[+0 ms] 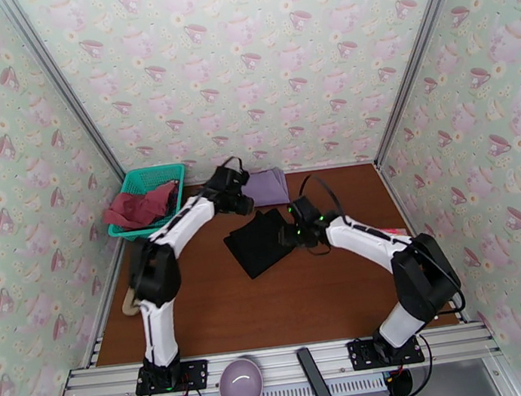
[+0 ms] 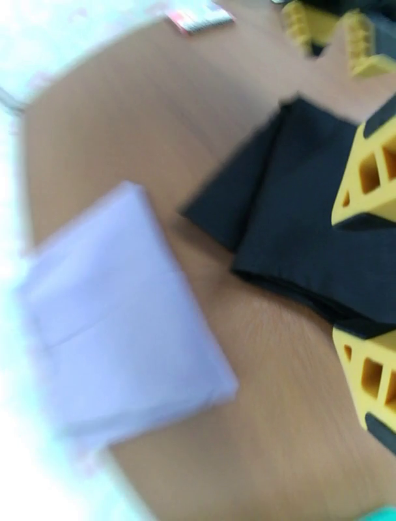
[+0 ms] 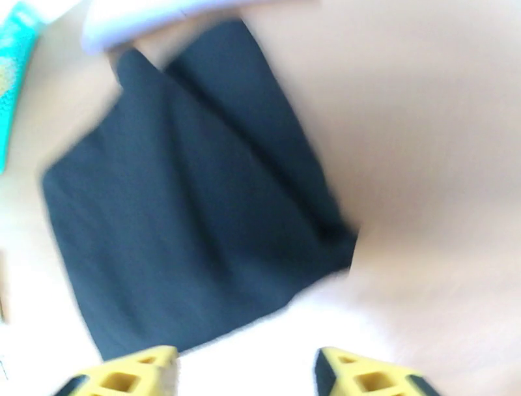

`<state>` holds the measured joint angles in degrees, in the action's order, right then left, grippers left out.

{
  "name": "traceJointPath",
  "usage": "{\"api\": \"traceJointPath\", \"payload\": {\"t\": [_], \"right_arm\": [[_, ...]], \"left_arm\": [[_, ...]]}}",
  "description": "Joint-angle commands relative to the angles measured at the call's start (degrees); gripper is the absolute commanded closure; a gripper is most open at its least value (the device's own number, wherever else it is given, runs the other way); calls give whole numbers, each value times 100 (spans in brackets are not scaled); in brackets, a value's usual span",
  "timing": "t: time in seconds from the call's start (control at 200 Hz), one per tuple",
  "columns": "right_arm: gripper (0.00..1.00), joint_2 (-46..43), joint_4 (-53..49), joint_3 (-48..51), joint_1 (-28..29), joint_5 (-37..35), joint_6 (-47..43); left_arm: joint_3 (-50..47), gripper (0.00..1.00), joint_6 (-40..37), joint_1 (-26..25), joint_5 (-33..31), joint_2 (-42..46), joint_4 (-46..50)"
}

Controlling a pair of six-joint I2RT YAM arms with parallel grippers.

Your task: Fold and stack the mixed laundry pile

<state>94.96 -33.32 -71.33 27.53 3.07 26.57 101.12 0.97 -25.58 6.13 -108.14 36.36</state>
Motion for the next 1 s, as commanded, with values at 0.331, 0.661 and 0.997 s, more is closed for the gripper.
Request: {"api": "traceJointPath", "payload": {"t": [0.331, 0.661, 0.997], "right_arm": [[12, 2342, -1174, -1944, -591, 1104, -2252], [19, 2848, -876, -1832, -538, 1462, -2014], [49, 2809, -544, -1334, -238, 1730, -1719]], "left_arm": [[-3863, 56, 3133, -39, 697, 1836, -1260], [-4708, 51, 4155, -38, 1289, 1238, -2780], [-4741, 47, 4228, -34, 1143, 859, -2474]]}}
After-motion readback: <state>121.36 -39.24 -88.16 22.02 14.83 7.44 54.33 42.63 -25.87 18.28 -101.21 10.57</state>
